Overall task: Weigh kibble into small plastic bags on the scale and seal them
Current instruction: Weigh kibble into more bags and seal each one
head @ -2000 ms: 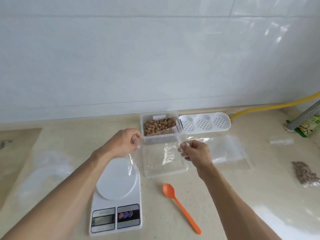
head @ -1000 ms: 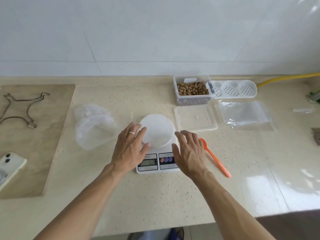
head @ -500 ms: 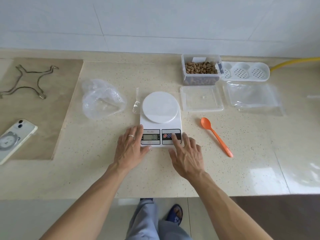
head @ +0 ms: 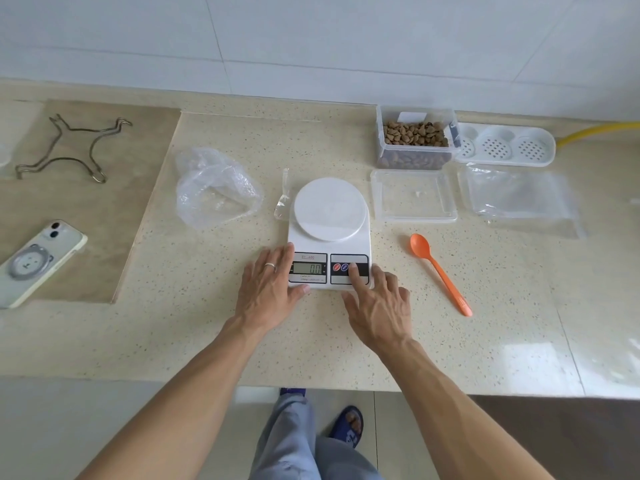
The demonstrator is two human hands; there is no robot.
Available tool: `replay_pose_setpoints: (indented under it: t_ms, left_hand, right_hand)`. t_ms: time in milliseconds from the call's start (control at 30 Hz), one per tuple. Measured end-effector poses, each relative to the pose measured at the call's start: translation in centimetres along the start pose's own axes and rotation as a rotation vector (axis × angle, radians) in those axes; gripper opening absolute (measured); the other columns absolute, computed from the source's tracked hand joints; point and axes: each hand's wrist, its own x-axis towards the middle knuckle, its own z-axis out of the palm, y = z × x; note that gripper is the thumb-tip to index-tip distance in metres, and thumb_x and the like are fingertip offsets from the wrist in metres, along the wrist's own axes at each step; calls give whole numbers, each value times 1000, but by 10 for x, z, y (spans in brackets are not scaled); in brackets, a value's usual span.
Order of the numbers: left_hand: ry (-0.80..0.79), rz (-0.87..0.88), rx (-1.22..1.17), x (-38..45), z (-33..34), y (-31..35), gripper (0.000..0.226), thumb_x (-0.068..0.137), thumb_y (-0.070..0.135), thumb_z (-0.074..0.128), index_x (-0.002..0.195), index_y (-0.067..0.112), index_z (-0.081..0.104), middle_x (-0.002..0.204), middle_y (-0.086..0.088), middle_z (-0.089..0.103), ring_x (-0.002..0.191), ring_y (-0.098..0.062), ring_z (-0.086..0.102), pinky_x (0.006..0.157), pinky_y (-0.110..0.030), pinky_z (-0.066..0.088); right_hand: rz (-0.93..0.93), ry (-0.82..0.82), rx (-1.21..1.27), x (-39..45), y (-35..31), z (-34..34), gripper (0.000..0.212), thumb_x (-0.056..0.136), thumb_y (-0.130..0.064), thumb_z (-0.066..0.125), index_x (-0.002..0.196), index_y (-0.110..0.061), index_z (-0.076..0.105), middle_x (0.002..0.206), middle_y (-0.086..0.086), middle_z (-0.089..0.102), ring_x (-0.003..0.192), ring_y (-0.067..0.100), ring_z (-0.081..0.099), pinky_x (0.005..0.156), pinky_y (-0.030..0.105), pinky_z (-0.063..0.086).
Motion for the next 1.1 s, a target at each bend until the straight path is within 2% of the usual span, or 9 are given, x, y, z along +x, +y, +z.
replay_pose_setpoints:
  t_ms: [133, 233, 300, 433, 600, 700, 867, 1000, 1100]
  left_hand:
    - [19, 15, 46, -2, -4, 2, 86, 90, 58, 48, 154, 14, 11, 158, -11, 21, 147, -33, 12, 116, -54, 23]
    - [77, 76, 63, -6, -9, 7, 81, 93, 52, 47, 154, 14, 10, 161, -12, 12, 149, -31, 0, 119, -53, 11]
    - [139, 149, 88, -3, -15, 16, 78, 93, 47, 50, 153, 12, 15, 160, -14, 16, 149, -32, 4, 118, -53, 12]
    - [157, 232, 80, 19, -30, 43, 78, 92, 38, 57, 153, 11, 18, 160, -13, 18, 149, -32, 9, 118, -50, 13]
    - [157, 338, 57, 44, -34, 73, 79, 86, 29, 67, 150, 7, 26, 157, -16, 26, 147, -34, 17, 116, -51, 16]
    - [135, 391, 51, 60, -31, 89, 77, 86, 28, 66, 150, 7, 28, 156, -16, 27, 147, -34, 17, 116, -53, 17]
    - [92, 453, 67, 84, -27, 104, 76, 88, 27, 64, 151, 8, 26, 157, -15, 26, 147, -33, 16, 117, -53, 18]
    - [82, 473, 59, 105, -33, 101, 73, 90, 29, 61, 151, 9, 26, 157, -14, 25, 148, -31, 14, 118, -52, 16]
    - [94, 464, 62, 122, -42, 94, 72, 90, 30, 60, 150, 8, 27, 157, -14, 27, 148, -30, 15, 118, -51, 16]
  right_hand:
    - [-26, 3, 6, -2, 4, 0, 58, 102, -47, 34, 154, -31, 16, 156, 10, 26, 137, 29, 32, 106, 46, 35]
    - [-41, 81, 76, -1, 11, -4, 52, 100, -40, 41, 148, -22, 32, 150, 10, 39, 131, 31, 41, 101, 46, 39]
    - [-32, 162, 124, 2, 17, -9, 46, 98, -35, 48, 139, -16, 44, 141, 12, 49, 124, 32, 48, 96, 47, 42]
    - [135, 314, 218, 7, 48, -19, 39, 93, -26, 61, 127, -7, 56, 123, 15, 60, 109, 36, 55, 87, 49, 45]
    - [435, 252, 250, 2, 95, -29, 44, 96, -24, 55, 135, -7, 47, 126, 12, 56, 114, 32, 51, 90, 44, 42]
    - [489, 198, 275, -2, 109, -27, 47, 96, -18, 50, 141, -9, 41, 126, 10, 58, 114, 30, 52, 93, 42, 41]
    - [491, 168, 317, 1, 112, -21, 30, 96, -15, 47, 122, -15, 62, 105, 7, 60, 99, 28, 53, 84, 39, 42]
    - [497, 170, 638, 11, 108, -28, 18, 93, -11, 50, 99, -13, 67, 90, 5, 61, 83, 27, 59, 70, 36, 47]
    - [532, 217, 942, 34, 97, -51, 11, 99, -14, 44, 101, -14, 55, 92, 6, 63, 72, 27, 67, 57, 35, 50]
